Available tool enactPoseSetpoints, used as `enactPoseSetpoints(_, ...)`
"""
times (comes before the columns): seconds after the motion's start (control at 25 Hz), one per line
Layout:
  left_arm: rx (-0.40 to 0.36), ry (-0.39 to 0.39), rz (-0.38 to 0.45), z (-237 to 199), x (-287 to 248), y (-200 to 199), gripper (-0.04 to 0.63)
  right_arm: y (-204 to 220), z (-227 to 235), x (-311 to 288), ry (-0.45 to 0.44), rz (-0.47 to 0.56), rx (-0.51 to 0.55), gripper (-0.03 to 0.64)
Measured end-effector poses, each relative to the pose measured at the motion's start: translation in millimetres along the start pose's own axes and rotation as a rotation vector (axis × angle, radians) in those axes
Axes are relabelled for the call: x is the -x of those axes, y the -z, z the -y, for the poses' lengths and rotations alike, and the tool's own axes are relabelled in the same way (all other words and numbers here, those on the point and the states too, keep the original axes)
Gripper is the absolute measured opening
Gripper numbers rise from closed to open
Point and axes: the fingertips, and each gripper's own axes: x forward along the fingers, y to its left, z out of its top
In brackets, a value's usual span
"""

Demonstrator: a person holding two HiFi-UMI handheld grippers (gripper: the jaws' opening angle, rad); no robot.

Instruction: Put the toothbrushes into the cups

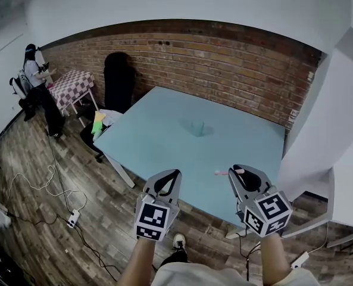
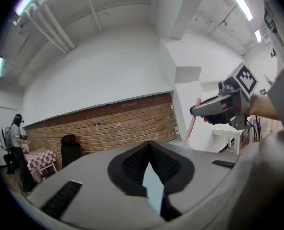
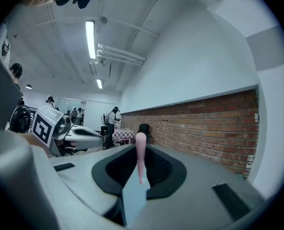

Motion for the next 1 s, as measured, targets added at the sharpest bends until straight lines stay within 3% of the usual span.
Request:
enactPoseSetpoints(0.52,0.027,0.045,-0.008,-77,-62,18,0.018,-15,17,-94,0.03,-0.014,-0.017,0.052)
enactPoseSetpoints(1.0,0.038,0.123,0.016,-130,-113,27,0.018,-18,38,-156,0.113,-0.041,-0.024,0.051)
